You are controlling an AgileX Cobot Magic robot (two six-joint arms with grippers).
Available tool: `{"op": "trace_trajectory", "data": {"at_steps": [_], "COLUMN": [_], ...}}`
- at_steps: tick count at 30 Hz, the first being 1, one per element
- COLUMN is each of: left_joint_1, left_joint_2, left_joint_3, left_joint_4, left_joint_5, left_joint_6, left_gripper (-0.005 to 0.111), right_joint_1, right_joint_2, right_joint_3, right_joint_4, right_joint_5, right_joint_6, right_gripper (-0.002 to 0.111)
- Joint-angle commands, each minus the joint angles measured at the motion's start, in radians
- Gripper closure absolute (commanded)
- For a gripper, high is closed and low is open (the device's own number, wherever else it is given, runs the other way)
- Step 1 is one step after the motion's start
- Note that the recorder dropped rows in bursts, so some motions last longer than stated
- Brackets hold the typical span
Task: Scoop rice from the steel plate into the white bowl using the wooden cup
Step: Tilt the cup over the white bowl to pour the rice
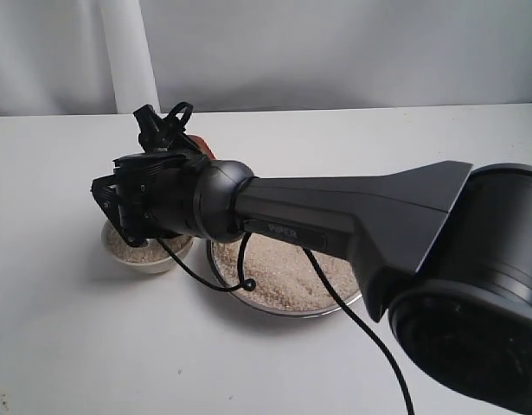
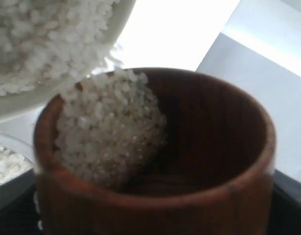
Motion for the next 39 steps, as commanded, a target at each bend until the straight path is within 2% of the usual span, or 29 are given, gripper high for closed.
{"op": "trace_trajectory", "data": {"at_steps": [1, 6, 21, 32, 39], "left_joint_1": [-0.005, -0.005, -0.005, -0.005, -0.005], "left_joint_2": [0.001, 0.001, 0.001, 0.001, 0.001], "left_joint_3": [0.002, 0.002, 0.002, 0.002, 0.002], "left_joint_4": [-0.005, -0.005, -0.005, -0.005, -0.005], "left_joint_5": [-0.003, -0.003, -0.003, -0.003, -0.003], "left_joint_6": [-0.005, -0.005, -0.005, -0.005, -0.005], "left_gripper": [0.107, 0.107, 0.107, 0.107, 0.107], "right_joint_1": [-0.001, 0.017, 0.068, 0.068, 0.077], "right_joint_2": [-0.010, -0.016, -0.047, -0.052, -0.104], "right_joint_3": [-0.007, -0.007, -0.007, -0.007, -0.007], "right_joint_4": [0.032, 0.125, 0.154, 0.071, 0.082], "right_joint_5": [0.051, 0.069, 0.176, 0.194, 0.169], "right_joint_6": [-0.022, -0.071, -0.186, -0.255, -0.310], "right_gripper": [0.108, 0.108, 0.108, 0.108, 0.108]}}
